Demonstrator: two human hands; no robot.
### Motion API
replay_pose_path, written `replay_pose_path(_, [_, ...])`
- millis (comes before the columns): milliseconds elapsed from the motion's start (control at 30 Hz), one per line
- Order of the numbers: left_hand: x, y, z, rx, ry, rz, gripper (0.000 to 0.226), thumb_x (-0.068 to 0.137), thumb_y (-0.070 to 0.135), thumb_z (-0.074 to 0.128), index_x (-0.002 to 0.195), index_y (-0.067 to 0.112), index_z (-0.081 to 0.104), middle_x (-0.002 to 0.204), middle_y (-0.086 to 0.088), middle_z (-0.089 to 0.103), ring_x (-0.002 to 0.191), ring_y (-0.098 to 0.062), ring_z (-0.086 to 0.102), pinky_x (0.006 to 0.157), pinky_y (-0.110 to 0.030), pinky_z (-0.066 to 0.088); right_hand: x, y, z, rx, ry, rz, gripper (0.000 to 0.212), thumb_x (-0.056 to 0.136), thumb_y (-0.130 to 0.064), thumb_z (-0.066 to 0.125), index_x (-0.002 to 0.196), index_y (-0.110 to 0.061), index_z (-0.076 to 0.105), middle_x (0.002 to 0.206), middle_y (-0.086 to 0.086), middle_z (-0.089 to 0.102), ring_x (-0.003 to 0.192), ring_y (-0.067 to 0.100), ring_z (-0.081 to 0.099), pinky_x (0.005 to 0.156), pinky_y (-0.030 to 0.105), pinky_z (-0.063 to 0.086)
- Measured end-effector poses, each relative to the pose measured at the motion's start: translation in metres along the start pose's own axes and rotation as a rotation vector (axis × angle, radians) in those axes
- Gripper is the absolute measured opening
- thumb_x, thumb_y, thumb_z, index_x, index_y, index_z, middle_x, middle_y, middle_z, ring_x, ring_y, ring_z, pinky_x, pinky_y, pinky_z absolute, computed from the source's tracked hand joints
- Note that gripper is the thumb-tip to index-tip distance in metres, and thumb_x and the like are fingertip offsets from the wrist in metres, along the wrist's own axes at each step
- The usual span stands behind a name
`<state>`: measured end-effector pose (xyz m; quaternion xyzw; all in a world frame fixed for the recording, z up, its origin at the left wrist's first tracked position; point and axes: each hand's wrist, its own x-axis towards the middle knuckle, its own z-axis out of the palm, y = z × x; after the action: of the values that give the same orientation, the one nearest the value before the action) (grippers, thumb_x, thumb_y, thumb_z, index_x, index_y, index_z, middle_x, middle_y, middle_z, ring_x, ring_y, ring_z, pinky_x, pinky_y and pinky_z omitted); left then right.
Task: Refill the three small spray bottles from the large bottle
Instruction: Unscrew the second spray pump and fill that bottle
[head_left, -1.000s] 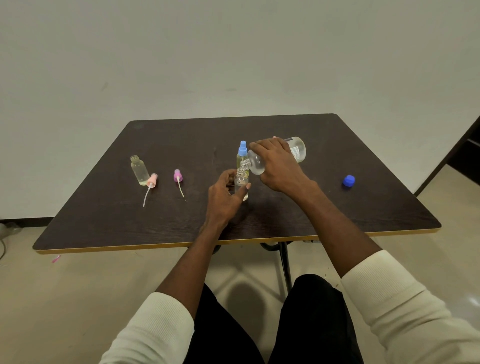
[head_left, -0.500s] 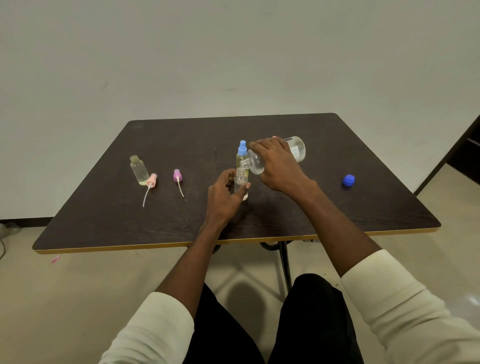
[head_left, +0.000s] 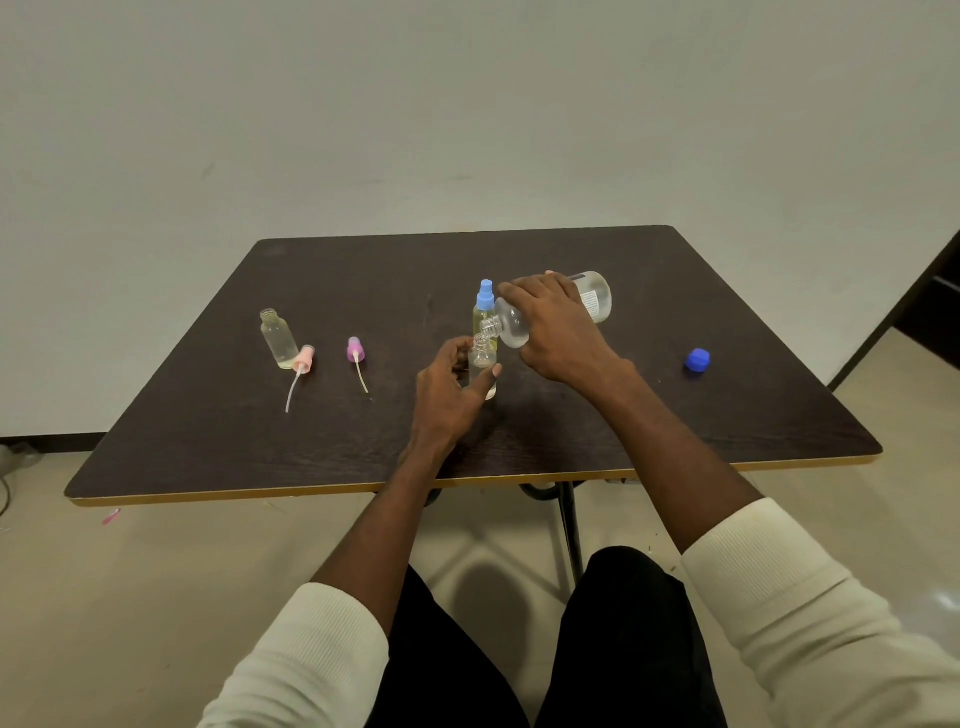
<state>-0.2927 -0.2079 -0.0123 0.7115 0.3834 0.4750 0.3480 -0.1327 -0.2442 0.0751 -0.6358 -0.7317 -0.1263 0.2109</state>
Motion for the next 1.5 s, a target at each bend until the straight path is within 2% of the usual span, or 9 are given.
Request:
replay_pose_path(200, [0.0001, -0.0016, 0.0001, -0.007, 0.007, -0.002, 0.040, 0.085, 0.026, 0.079, 0.121, 0.021, 0.062, 0.108, 0.009, 0.071, 0.099, -0.001, 0.066, 0.085, -0.023, 0.055, -0.0004, -0.0004, -0.0001, -0.003, 0.013, -0.005, 0.063, 0.069, -0.004, 0.071, 0.129, -0.011, 0.054, 0.129, 0.007, 0.056, 0.123, 0.026, 0.047, 0.114, 0.038, 0.019])
replay_pose_path(367, [0.0003, -0.0017, 0.0013, -0.013, 0.006, -0.012, 0.039, 0.084, 0.027, 0.079, 0.118, 0.024, 0.061, 0.104, 0.013, 0.070, 0.097, 0.000, 0.066, 0.086, -0.027, 0.056, -0.0003, -0.0007, 0.0001, -0.010, 0.013, -0.005, 0.064, 0.069, -0.004, 0.071, 0.129, -0.011, 0.054, 0.129, 0.006, 0.057, 0.123, 0.026, 0.047, 0.114, 0.038, 0.018])
replay_pose_path(500, [0.0001, -0.0015, 0.0010, -0.018, 0.009, -0.014, 0.038, 0.084, 0.026, 0.080, 0.116, 0.028, 0.060, 0.101, 0.015, 0.069, 0.096, -0.001, 0.066, 0.086, -0.028, 0.056, 0.0000, -0.0002, 0.0006, -0.015, 0.017, -0.007, 0.063, 0.068, -0.004, 0.072, 0.129, -0.011, 0.054, 0.129, 0.006, 0.057, 0.123, 0.025, 0.047, 0.114, 0.038, 0.018])
replay_pose_path(600, [0.0003, -0.0024, 0.0010, -0.019, 0.007, -0.012, 0.038, 0.084, 0.027, 0.079, 0.118, 0.024, 0.061, 0.105, 0.011, 0.070, 0.098, -0.002, 0.067, 0.087, -0.029, 0.056, -0.0008, 0.0000, -0.0001, -0.006, 0.014, -0.005, 0.063, 0.069, -0.004, 0.071, 0.129, -0.011, 0.054, 0.129, 0.006, 0.056, 0.123, 0.025, 0.047, 0.114, 0.038, 0.018])
replay_pose_path(900, [-0.0012, -0.0008, 0.0006, -0.011, 0.004, -0.009, 0.037, 0.084, 0.025, 0.079, 0.115, 0.029, 0.060, 0.099, 0.019, 0.067, 0.095, 0.005, 0.065, 0.085, -0.024, 0.055, -0.0011, -0.0007, -0.0006, 0.007, 0.014, -0.002, 0.063, 0.070, -0.003, 0.070, 0.130, -0.011, 0.053, 0.130, 0.006, 0.056, 0.123, 0.026, 0.047, 0.114, 0.038, 0.018])
replay_pose_path(1133, [-0.0004, -0.0006, 0.0009, -0.009, 0.010, -0.001, 0.037, 0.084, 0.025, 0.080, 0.116, 0.028, 0.060, 0.099, 0.018, 0.068, 0.095, 0.001, 0.066, 0.085, -0.027, 0.056, -0.0010, -0.0012, 0.0000, 0.001, 0.012, -0.004, 0.063, 0.070, -0.003, 0.070, 0.130, -0.010, 0.053, 0.130, 0.007, 0.056, 0.124, 0.026, 0.046, 0.114, 0.038, 0.017])
replay_pose_path(1367, [-0.0001, -0.0001, 0.0010, -0.003, 0.009, -0.003, 0.039, 0.084, 0.024, 0.080, 0.119, 0.023, 0.062, 0.100, 0.019, 0.067, 0.096, 0.004, 0.065, 0.082, -0.014, 0.051, -0.0009, -0.0007, -0.0003, 0.000, 0.010, -0.008, 0.062, 0.069, -0.004, 0.070, 0.129, -0.010, 0.054, 0.129, 0.007, 0.057, 0.123, 0.026, 0.047, 0.114, 0.038, 0.018])
replay_pose_path(1500, [-0.0003, 0.0003, 0.0009, 0.001, 0.010, -0.010, 0.039, 0.084, 0.024, 0.080, 0.118, 0.023, 0.061, 0.098, 0.021, 0.066, 0.094, 0.008, 0.063, 0.081, -0.013, 0.051, -0.0008, -0.0009, -0.0007, -0.003, 0.003, -0.007, 0.063, 0.069, -0.004, 0.070, 0.129, -0.011, 0.054, 0.129, 0.006, 0.056, 0.123, 0.026, 0.047, 0.114, 0.038, 0.017])
